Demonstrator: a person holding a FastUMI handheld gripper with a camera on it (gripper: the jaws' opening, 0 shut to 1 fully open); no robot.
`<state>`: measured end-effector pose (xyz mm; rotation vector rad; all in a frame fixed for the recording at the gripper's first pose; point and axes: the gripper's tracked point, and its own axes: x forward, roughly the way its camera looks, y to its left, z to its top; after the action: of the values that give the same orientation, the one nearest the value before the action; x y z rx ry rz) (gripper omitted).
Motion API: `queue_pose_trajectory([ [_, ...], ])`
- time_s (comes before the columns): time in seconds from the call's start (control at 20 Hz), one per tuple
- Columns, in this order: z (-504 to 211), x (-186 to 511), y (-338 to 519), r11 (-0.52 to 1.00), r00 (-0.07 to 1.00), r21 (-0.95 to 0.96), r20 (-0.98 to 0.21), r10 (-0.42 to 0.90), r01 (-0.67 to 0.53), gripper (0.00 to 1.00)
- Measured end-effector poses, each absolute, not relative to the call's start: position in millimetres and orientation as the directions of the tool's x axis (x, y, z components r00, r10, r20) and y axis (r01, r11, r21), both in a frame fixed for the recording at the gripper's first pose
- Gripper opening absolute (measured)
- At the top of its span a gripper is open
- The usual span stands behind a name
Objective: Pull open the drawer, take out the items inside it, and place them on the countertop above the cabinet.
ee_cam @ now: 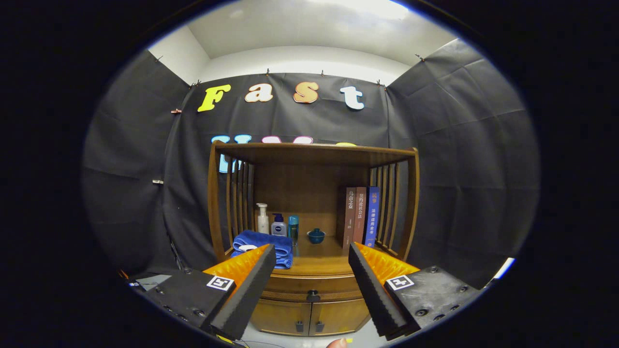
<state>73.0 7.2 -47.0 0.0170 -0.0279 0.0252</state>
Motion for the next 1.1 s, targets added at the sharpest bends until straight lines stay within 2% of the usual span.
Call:
queue_pose_trajectory([
  [0.15,-87,100,10,0.997,0.999,0.055,-0.003,0.053,-0.053,0.99],
  [0.35,-152,135,3,0.999,0.998,0.034,-0.059,0.031,-0.029,0.98],
  [0.8,-287,193,4,0.987,0.980,0.160,-0.198,0.036,-0.004,0.99],
  [1.05,-322,218,-8,0.996,0.968,0.086,-0.250,0.002,0.020,0.98],
  [1.1,-330,221,-11,0.997,0.963,0.068,-0.270,-0.002,0.021,0.90],
])
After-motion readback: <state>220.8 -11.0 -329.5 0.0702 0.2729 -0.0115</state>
